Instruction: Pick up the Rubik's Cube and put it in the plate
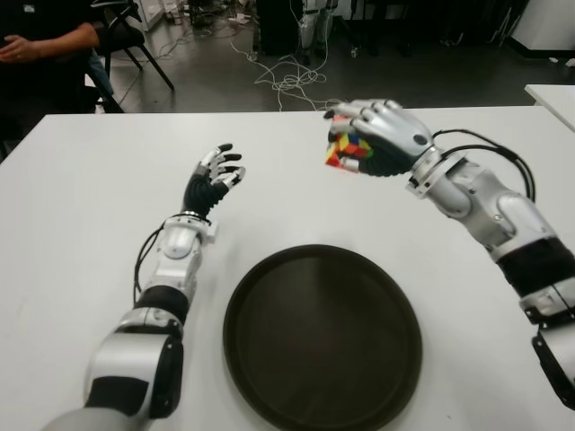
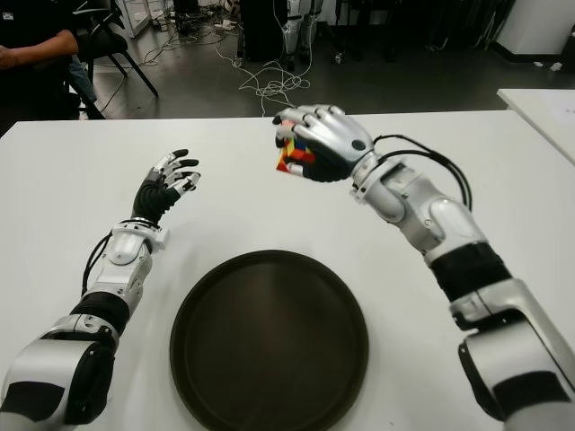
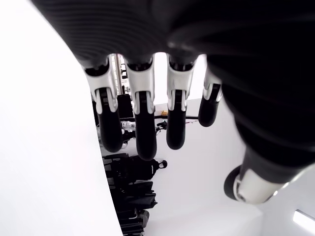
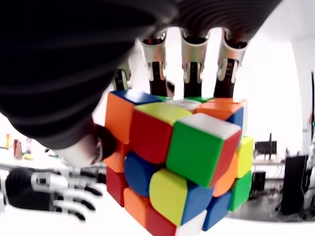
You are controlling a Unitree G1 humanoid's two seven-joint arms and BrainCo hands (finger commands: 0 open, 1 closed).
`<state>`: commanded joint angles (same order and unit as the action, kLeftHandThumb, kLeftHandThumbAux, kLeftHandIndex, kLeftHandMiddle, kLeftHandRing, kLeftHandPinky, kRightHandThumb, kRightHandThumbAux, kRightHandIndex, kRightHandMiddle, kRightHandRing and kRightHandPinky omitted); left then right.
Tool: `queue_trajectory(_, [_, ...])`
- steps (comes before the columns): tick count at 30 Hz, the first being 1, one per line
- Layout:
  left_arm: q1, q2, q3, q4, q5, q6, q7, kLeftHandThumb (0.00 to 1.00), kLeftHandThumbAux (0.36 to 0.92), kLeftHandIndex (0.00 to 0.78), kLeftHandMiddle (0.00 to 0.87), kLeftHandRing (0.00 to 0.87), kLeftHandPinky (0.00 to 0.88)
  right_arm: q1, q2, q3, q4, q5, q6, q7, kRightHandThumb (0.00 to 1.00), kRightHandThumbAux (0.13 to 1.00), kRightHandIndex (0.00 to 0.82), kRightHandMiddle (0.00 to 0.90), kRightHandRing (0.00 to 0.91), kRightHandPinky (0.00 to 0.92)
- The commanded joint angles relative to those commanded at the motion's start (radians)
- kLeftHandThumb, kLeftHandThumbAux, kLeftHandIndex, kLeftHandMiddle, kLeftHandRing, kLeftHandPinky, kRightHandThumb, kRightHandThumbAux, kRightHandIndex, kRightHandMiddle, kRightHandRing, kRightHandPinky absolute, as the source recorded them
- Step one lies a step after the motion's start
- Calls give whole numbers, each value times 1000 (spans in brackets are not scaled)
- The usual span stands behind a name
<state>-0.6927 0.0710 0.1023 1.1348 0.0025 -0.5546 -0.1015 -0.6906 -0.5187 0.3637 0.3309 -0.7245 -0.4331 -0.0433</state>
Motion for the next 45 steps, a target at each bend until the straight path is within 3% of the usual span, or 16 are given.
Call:
queue_trajectory(10, [-1,-1,-1,1,1,-7,3,120,651,173,255,276,313,76,7,-6,-76,-4,-19,11,697,734,413,432,428,402])
queue_trajectory(16, [1,2,-10,-1,13,-12,14,116,649,170,247,271,305,182,54,74,-103,-30,-79,-2,695,733,414,468,473,462])
queue_trajectory(18, [2,2,-12,-1,16,-13,15,114,647,170,245,269,301,218,54,91,-130,-22,-98,15,695,733,415,479,491,477])
queue_trajectory(21, [4,-1,-13,-2,17,-19,15,107,641,171,245,268,300,261,26,94,-167,36,-141,80,694,733,416,487,507,485])
queue_trajectory(26, [5,-3,-15,-3,22,-24,23,113,641,173,251,270,309,242,8,92,-165,128,-177,231,693,733,416,488,509,475])
queue_trajectory(35, [7,1,-23,-7,32,-18,30,104,648,175,249,269,308,258,-40,54,-242,248,-178,405,693,733,415,484,497,453])
queue_trajectory(40, [8,-1,-18,-8,24,-16,30,112,658,170,248,274,320,245,-83,41,-285,418,-103,605,692,734,414,488,494,442])
queue_trajectory(45, [9,-1,-18,-12,24,-14,34,120,660,173,251,275,319,234,-86,36,-299,524,-52,724,690,736,416,506,519,464])
